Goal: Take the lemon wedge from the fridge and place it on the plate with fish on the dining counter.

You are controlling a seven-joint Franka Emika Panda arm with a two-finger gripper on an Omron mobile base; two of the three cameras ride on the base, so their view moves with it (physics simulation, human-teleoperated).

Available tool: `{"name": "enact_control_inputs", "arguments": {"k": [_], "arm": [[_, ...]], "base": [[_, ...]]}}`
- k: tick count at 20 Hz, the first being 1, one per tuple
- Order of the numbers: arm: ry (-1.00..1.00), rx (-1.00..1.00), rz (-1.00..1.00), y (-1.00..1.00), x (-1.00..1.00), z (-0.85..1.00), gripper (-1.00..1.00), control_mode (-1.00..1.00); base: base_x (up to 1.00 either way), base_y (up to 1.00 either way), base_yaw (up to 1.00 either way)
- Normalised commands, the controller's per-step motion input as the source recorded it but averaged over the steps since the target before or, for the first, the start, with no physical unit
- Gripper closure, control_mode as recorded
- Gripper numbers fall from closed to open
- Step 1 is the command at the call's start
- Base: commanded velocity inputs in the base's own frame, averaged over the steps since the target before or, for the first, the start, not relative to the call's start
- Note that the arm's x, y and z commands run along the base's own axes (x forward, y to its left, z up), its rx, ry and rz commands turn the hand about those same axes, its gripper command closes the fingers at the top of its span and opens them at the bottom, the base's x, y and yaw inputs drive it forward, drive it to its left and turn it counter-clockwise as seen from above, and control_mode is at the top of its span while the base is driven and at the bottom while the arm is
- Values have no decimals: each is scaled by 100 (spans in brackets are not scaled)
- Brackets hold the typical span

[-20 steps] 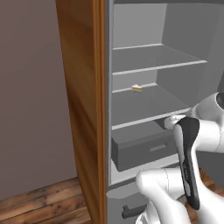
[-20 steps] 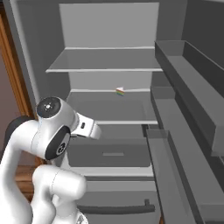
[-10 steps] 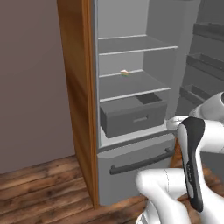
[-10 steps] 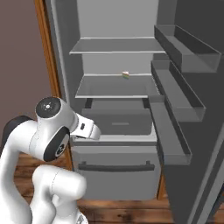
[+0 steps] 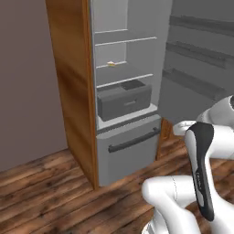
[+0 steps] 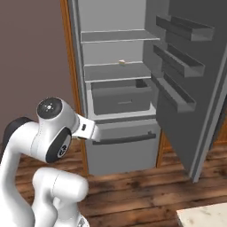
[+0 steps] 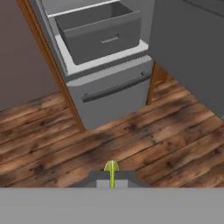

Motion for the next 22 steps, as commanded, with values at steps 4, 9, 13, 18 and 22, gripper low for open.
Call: {"name": "enact_control_inputs", "arguments": {"k": [4,9,13,18,22], "arm": [[0,0,0,0,0,0,100,100],[0,0,0,0,0,0,100,100],[0,0,0,0,0,0,100,100],[0,0,0,0,0,0,100,100],[0,0,0,0,0,0,100,100]], "base": [[-100,97,-46],[-86,53,-69],[-55,5,-87],[-40,0,-88],[-29,0,-79]]}}
